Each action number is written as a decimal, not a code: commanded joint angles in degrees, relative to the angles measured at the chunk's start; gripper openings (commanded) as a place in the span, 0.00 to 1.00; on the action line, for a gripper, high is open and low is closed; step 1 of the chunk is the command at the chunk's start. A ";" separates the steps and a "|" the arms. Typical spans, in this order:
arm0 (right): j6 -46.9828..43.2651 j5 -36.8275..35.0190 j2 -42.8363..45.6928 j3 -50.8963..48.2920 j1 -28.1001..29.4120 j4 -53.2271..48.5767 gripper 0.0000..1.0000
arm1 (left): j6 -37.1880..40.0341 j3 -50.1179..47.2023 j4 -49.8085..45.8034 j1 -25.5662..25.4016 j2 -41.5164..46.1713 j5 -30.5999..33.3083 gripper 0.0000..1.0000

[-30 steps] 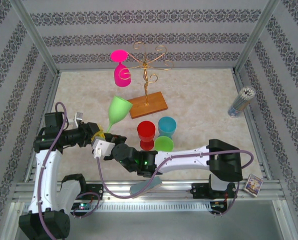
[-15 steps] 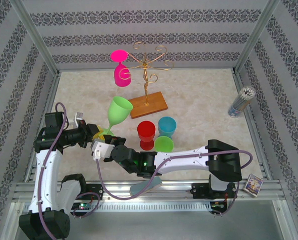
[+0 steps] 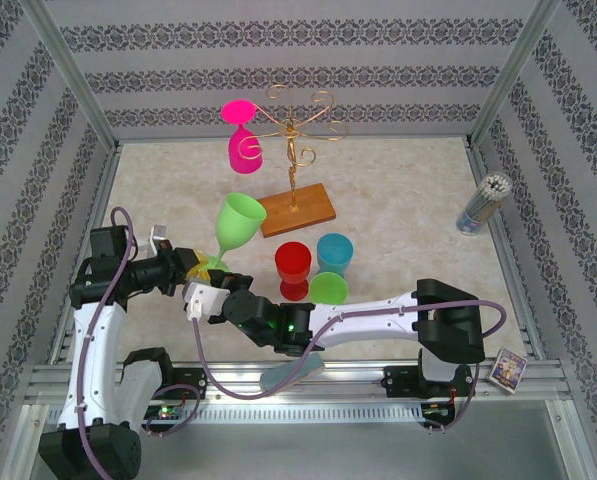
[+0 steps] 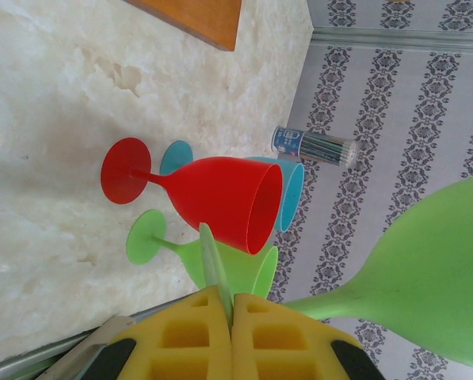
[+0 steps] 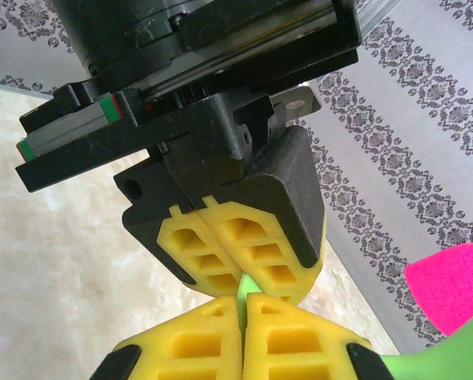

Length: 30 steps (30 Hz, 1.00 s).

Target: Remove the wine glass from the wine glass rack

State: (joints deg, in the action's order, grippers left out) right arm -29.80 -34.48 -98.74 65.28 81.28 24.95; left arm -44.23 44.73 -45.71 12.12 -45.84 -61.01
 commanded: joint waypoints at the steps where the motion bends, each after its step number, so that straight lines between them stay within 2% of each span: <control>1: 1.77 0.63 2.50 1.57 1.18 3.30 0.07 | 2.37 -0.18 3.47 0.71 0.91 0.72 0.00; 12: 2.12 -0.02 2.89 1.43 1.69 3.49 0.38 | 1.42 -0.35 4.33 0.71 1.46 0.19 0.00; 19: 2.38 0.68 3.16 1.43 2.30 3.47 0.45 | 0.12 -0.70 5.97 0.71 1.61 -0.02 0.00; 27: 3.29 0.90 4.49 1.87 5.33 0.89 0.48 | -1.62 -1.78 9.25 0.71 1.59 0.02 0.00; 30: 6.14 1.62 6.23 2.22 6.47 -1.40 0.48 | -2.57 -2.43 11.01 0.71 1.80 0.02 0.00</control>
State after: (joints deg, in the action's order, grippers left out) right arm -27.16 -33.74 -96.01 65.49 86.67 25.04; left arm -45.43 42.96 -38.87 12.12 -44.88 -60.80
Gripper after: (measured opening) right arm 0.480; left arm 0.055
